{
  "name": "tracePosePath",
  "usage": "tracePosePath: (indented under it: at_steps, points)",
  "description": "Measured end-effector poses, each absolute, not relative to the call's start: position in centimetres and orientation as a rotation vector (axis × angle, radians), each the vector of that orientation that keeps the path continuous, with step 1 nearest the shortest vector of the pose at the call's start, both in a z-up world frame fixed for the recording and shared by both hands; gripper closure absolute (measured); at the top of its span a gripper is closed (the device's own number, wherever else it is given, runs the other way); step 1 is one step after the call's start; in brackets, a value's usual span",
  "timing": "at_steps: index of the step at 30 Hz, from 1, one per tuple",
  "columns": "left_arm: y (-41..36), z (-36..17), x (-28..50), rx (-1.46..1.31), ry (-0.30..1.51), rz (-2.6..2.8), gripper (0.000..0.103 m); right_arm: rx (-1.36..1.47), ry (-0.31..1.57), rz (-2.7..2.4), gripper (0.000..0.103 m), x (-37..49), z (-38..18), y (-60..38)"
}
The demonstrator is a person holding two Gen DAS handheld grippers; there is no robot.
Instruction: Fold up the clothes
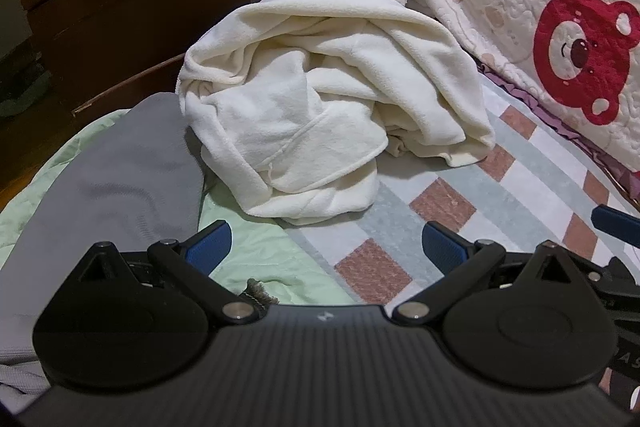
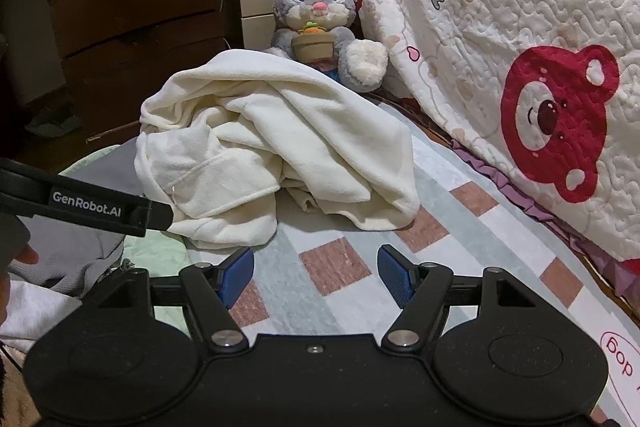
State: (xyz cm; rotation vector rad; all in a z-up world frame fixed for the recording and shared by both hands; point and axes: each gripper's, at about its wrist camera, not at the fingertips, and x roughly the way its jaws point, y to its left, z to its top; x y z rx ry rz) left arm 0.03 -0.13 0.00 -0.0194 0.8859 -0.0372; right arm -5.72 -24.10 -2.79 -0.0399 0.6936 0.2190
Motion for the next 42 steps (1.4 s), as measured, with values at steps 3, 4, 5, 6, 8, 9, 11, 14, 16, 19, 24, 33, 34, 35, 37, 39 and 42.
tracePosePath:
  at_steps: [3, 4, 5, 6, 8, 9, 11, 14, 16, 19, 24, 33, 34, 35, 37, 39, 42]
  points:
    - [-0.1, -0.1, 0.1, -0.009, 0.884, -0.034, 0.0, -0.04, 0.693, 0.22, 0.03, -5.6, -2.8, -24.0]
    - [0.0, -0.1, 0.1, -0.008, 0.884, -0.032, 0.0, -0.041, 0.692, 0.22, 0.03, -5.6, -2.8, -24.0]
    - [0.0, -0.2, 0.1, -0.011, 0.885, -0.031, 0.0, -0.041, 0.691, 0.221, 0.03, -5.6, -2.8, -24.0]
    - [0.1, -0.2, 0.1, -0.013, 0.886, -0.031, 0.0, -0.042, 0.689, 0.222, 0.03, -5.6, -2.8, -24.0]
    - [0.1, -0.3, 0.2, -0.017, 0.887, -0.028, 0.0, -0.041, 0.687, 0.222, 0.03, -5.6, -2.7, -24.0]
    - [0.2, -0.3, 0.2, -0.018, 0.889, -0.027, 0.0, -0.041, 0.686, 0.222, 0.03, -5.6, -2.7, -24.0]
    - [0.2, -0.4, 0.3, -0.019, 0.892, -0.026, 0.0, -0.042, 0.687, 0.22, 0.03, -5.6, -2.8, -23.9]
    - [0.3, -0.5, 0.4, -0.024, 0.898, -0.023, 0.0, -0.042, 0.688, 0.217, 0.03, -5.6, -2.8, -23.9]
    - [0.4, -0.6, 0.5, -0.03, 0.903, -0.019, 0.0, -0.042, 0.69, 0.216, 0.029, -5.6, -2.8, -23.9]
    - [0.6, -0.8, 0.6, -0.037, 0.91, -0.015, 0.0, -0.043, 0.693, 0.215, 0.029, -5.5, -2.9, -24.0]
    - [1.0, -1.0, 0.8, -0.049, 0.919, -0.005, 0.0, -0.042, 0.697, 0.213, 0.029, -5.5, -3.1, -24.1]
    - [1.8, -1.8, 1.3, -0.116, 0.928, -0.023, 0.0, -0.043, 0.708, 0.217, 0.026, -5.5, -3.8, -24.2]
    - [2.0, -1.9, 1.4, -0.122, 0.909, -0.016, 0.0, -0.044, 0.705, 0.219, 0.023, -5.5, -3.9, -24.2]
    - [2.1, -2.0, 1.4, -0.128, 0.89, -0.009, 0.0, -0.045, 0.7, 0.222, 0.022, -5.4, -4.0, -24.2]
    - [2.4, -2.1, 1.6, -0.14, 0.851, 0.004, 0.0, -0.045, 0.689, 0.228, 0.019, -5.3, -4.5, -24.4]
    - [2.6, -2.3, 1.7, -0.152, 0.812, 0.017, 0.0, -0.043, 0.681, 0.22, 0.019, -4.9, -4.9, -24.6]
    - [3.0, -2.6, 2.0, -0.166, 0.753, 0.035, 0.0, -0.04, 0.67, 0.204, 0.019, -4.4, -5.6, -25.0]
